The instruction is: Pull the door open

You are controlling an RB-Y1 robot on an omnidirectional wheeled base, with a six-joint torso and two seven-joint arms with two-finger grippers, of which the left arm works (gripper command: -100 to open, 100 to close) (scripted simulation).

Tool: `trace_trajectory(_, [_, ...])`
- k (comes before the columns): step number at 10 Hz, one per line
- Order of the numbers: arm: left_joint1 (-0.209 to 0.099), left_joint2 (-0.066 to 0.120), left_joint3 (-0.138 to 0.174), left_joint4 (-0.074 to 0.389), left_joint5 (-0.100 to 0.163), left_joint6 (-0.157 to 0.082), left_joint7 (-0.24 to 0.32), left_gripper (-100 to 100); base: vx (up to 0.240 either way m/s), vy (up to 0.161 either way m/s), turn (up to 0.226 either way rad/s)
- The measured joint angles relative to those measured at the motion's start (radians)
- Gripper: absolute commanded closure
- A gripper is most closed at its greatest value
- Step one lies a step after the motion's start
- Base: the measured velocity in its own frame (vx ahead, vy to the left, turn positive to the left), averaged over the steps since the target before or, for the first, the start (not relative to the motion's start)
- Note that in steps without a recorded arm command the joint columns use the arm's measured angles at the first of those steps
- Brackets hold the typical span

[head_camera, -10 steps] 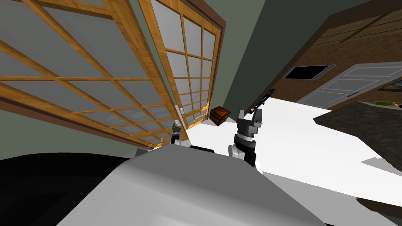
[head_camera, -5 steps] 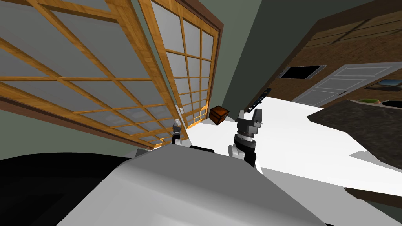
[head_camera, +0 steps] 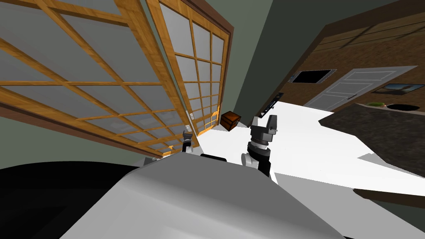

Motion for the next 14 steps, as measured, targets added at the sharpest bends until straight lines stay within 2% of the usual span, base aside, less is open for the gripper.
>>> trace_trajectory(6, [-0.021, -0.007, -0.023, 0.012, 0.062, -0.005, 0.152, -100, -0.057, 0.017, -0.041])
trace_trajectory(14, [-0.043, -0.016, -0.048, 0.025, 0.13, -0.009, 0.35, -100, -0.058, 0.008, -0.036])
